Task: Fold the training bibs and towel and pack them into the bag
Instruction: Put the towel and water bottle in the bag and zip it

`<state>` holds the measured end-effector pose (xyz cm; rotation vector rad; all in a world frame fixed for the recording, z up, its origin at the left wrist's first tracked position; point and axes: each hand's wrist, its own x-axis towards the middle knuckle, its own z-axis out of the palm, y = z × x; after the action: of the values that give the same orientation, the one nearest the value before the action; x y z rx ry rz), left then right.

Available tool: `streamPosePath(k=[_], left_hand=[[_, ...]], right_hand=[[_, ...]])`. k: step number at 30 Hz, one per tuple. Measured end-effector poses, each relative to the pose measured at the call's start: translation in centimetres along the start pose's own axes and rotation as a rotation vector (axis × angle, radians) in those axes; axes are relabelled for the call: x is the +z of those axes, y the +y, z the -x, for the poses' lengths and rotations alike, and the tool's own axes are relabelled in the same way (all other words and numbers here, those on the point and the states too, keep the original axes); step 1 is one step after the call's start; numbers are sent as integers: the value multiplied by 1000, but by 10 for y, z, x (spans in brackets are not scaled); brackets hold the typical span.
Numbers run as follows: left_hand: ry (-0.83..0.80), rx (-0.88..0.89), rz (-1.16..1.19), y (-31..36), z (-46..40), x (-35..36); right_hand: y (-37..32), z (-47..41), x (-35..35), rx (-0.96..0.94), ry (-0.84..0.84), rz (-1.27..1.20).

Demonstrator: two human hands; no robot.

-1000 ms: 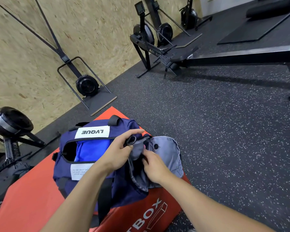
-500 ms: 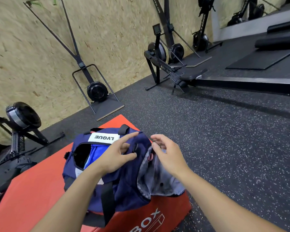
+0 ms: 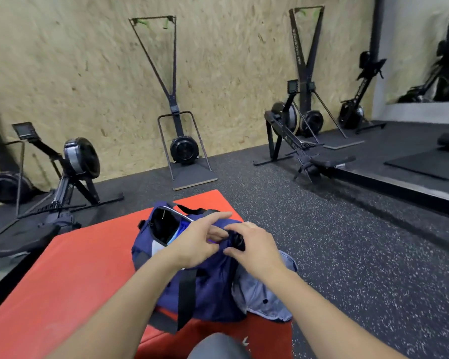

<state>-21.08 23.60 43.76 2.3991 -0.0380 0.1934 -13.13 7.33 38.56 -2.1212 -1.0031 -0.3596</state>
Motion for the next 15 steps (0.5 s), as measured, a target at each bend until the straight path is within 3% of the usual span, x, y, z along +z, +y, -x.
streamPosePath(k=[3,9,15], left_hand=[[15,-3,-145,-19,9,-10],[61,-196,-458,-92,28,-53],[130,-154,-734,-146,23,-111]], right_hand=[[0,-1,9,-18,78,-21],[14,-5,12,-5,152,-130],[30,-26,14,63,165,-267]])
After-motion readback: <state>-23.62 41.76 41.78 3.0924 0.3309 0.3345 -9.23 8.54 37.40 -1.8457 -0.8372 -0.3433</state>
